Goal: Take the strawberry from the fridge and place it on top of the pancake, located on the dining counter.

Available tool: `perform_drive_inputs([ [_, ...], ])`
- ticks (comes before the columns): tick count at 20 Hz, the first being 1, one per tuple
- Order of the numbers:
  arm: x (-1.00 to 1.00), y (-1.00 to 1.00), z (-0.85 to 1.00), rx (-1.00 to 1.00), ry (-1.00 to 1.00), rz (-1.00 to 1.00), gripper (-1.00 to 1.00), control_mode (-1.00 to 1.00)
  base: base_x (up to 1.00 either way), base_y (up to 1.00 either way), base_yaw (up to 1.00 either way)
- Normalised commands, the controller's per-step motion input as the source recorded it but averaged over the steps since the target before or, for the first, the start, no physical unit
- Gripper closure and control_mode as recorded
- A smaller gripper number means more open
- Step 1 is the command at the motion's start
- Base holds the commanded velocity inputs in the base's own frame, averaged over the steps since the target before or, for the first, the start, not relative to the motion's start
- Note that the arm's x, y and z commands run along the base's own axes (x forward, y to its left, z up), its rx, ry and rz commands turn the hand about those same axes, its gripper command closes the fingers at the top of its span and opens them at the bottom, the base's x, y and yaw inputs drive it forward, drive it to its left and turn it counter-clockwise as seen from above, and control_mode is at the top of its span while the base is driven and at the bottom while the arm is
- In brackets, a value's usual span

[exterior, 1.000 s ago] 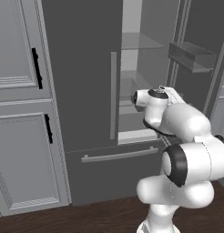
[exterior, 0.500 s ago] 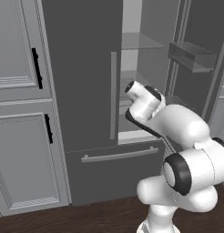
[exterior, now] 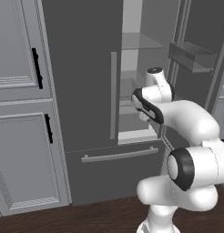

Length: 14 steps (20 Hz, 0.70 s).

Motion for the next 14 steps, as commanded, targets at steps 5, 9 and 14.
perform_drive_inputs([
  [5,0.04,0.83,0.5,0.27,-0.9,-0.32,-1.0,-1.0,0.0,0.0,0.0],
  [9,0.33,0.79,0.24,0.3,-0.38,-0.3,-1.0,-1.0,0.0,0.0,0.0],
  [14,0.53,0.74,0.3,0.19,-0.33,-0.32,-1.0,-1.0,0.0,0.0,0.0],
])
